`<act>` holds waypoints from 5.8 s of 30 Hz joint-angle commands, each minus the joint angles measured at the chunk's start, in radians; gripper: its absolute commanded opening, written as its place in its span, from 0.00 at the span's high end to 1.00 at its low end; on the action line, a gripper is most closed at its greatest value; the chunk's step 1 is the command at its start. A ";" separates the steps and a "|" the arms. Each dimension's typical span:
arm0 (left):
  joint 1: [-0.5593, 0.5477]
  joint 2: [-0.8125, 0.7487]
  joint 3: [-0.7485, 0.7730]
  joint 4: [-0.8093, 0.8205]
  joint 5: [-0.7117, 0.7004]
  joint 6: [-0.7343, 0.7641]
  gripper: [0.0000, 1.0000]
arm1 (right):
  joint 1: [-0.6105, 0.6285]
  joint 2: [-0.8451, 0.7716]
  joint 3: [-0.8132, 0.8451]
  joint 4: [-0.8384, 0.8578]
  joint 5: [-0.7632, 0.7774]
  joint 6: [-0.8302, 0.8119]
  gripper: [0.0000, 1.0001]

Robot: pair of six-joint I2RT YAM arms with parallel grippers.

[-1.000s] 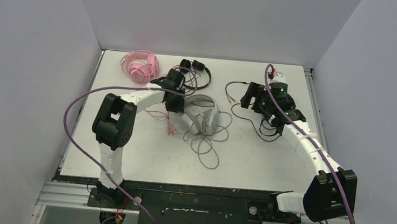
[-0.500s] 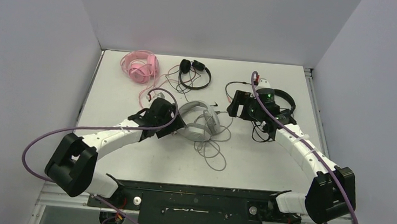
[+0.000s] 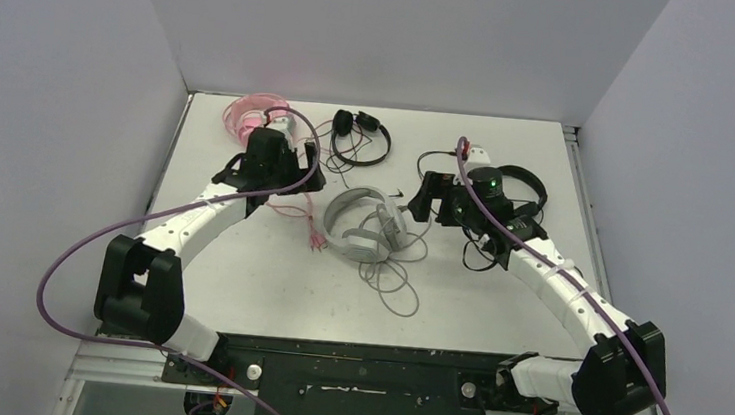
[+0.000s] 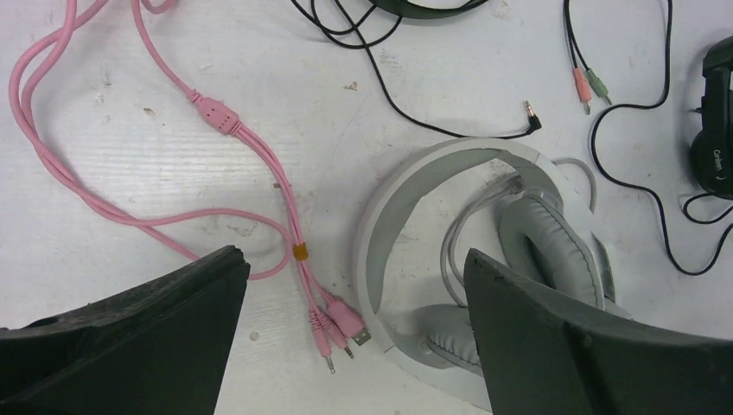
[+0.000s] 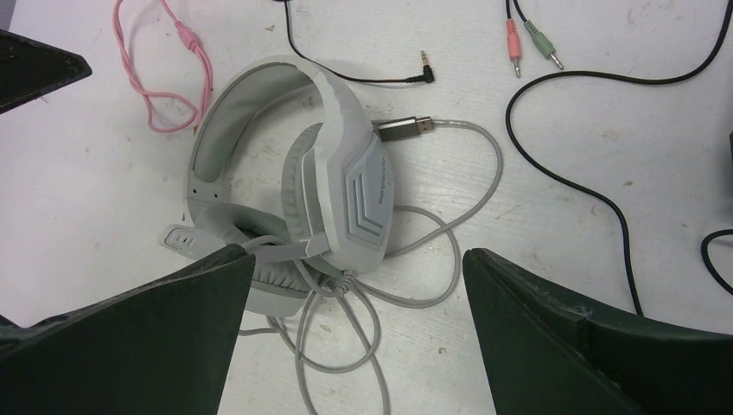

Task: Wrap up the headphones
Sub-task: Pick up the headphones from the center of the board, then wrap the headphones cable around the headphones.

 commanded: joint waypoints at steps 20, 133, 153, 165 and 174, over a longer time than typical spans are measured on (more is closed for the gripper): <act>-0.073 0.389 0.287 -0.186 0.165 0.407 0.13 | 0.006 -0.213 -0.050 0.045 0.073 -0.034 0.04; -0.024 -0.154 0.732 -0.545 0.172 -0.320 1.00 | 0.284 -0.019 -0.143 0.805 -0.396 -0.318 0.23; -0.024 -0.295 0.369 -0.318 -0.237 -0.376 1.00 | 0.351 -0.201 -0.116 0.650 -0.242 -0.156 0.74; -0.025 -0.338 0.384 -0.299 -0.214 -0.368 1.00 | 0.320 -0.245 -0.192 0.644 -0.157 -0.189 0.29; -0.028 -0.340 0.429 -0.309 -0.154 -0.398 1.00 | 0.319 -0.121 -0.164 0.772 -0.193 -0.271 0.04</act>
